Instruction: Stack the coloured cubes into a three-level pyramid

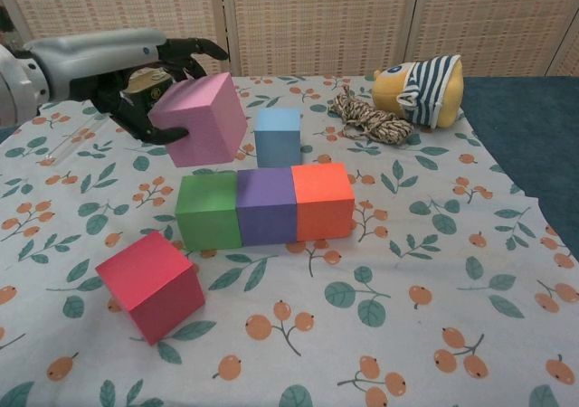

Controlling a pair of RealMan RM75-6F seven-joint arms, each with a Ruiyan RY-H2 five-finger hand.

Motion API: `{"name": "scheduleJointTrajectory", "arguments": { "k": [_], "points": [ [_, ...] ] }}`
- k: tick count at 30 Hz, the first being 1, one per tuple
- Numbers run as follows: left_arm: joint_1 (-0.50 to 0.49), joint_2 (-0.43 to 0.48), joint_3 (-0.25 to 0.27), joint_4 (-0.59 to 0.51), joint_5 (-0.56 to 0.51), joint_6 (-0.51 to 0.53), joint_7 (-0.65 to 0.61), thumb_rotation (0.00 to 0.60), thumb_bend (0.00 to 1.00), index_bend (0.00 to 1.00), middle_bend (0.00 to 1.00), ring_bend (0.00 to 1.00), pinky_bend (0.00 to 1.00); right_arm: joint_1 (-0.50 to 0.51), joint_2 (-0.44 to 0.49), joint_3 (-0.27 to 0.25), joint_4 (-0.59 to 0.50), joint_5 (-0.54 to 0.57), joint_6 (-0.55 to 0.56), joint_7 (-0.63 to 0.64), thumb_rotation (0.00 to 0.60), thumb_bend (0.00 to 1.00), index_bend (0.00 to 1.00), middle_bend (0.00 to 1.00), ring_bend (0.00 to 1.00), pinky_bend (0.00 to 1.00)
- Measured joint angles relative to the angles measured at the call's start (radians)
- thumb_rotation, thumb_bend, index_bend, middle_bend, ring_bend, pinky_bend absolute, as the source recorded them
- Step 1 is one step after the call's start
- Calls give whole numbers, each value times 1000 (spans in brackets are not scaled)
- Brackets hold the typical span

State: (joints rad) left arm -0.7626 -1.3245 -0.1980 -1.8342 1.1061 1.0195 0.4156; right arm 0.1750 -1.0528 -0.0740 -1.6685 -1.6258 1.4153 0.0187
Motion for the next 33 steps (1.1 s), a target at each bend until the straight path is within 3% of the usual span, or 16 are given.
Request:
{"name": "scheduleJointTrajectory", "arguments": {
  "k": [8,18,33],
  "points": [
    [-20,-58,15,-33,-32,57,135,600,400,0,767,306,76,-1,5,5,3,-6,-12,14,528,205,4,50,0,56],
    [-21,-103,48,-50,-38,98,198,600,399,0,775,307,73,-4,9,4,3,-24,-18,22,528,206,4,50,0,56],
    [-61,-180,25,5,-149,112,285,600,399,0,779,307,73,-2,9,8,5,-26,-39,24,528,207,4,50,0,56]
  ]
}}
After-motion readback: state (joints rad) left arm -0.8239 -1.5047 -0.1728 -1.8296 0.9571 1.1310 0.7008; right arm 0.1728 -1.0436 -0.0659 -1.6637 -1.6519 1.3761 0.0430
